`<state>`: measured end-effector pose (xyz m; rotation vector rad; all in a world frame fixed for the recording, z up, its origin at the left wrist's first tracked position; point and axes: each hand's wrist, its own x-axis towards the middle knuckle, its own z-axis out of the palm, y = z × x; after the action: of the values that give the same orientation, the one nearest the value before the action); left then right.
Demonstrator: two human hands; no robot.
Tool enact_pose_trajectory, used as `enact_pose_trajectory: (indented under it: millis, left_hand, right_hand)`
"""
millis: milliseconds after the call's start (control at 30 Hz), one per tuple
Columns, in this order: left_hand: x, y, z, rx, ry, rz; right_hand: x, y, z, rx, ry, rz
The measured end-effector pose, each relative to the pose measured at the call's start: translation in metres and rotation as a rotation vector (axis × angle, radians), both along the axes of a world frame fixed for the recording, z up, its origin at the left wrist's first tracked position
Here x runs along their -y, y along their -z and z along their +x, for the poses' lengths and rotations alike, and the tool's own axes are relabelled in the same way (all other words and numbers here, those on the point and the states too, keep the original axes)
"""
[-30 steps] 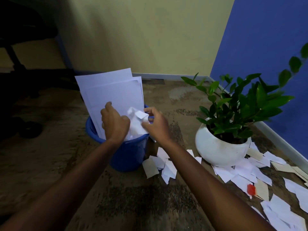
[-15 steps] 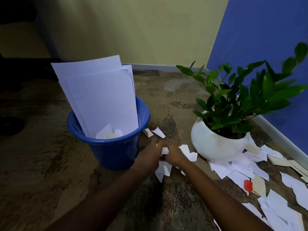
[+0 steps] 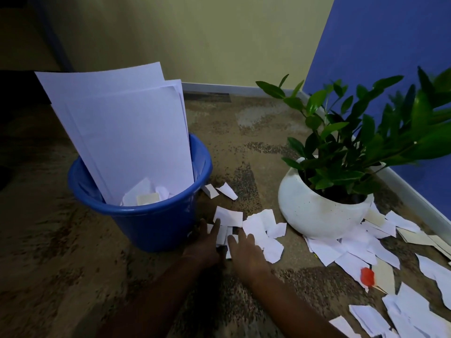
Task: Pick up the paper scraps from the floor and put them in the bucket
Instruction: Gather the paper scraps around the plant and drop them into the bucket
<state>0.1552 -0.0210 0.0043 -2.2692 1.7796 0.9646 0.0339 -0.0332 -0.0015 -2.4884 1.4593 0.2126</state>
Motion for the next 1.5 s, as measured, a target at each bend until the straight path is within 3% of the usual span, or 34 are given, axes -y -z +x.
enact_pose_trajectory:
  millis: [100,300,500,700,967,1133,1333,1400,1500]
  left_hand:
    - [0.005,-0.003,0.004,0.016,0.023,-0.062]
    - [0.005,-0.006,0.009,0.091,0.053,-0.150]
    - [-0.002,-0.004,0.008,0.170,0.024,-0.214]
    - [-0.003,-0.011,0.014,0.093,-0.042,-0.157]
    - [-0.006,-0.026,0.013,-0.008,-0.069,-0.057]
    - [-0.016,-0.034,0.011,-0.083,-0.101,-0.043]
    - [-0.022,-0.068,0.003,-0.064,-0.107,-0.293]
    - [-0.026,-0.086,0.000,-0.070,-0.089,-0.398]
    - [-0.032,-0.118,-0.003,-0.106,-0.068,-0.583]
  right_hand:
    - [0.011,-0.007,-0.010,0.090,-0.021,-0.038]
    - [0.053,-0.031,-0.013,0.582,0.198,0.130]
    - [0.084,-0.016,0.023,0.264,-0.072,0.192]
    - [0.080,-0.003,0.031,0.092,-0.123,0.046]
    - [0.051,-0.011,0.013,0.401,0.172,0.390]
    - [0.035,-0.015,0.005,0.340,0.149,0.377]
    - [0.022,-0.037,0.001,0.183,0.170,0.293]
    - [0.026,-0.048,-0.003,0.264,0.234,0.261]
    - [0.032,-0.083,-0.007,0.544,0.386,0.218]
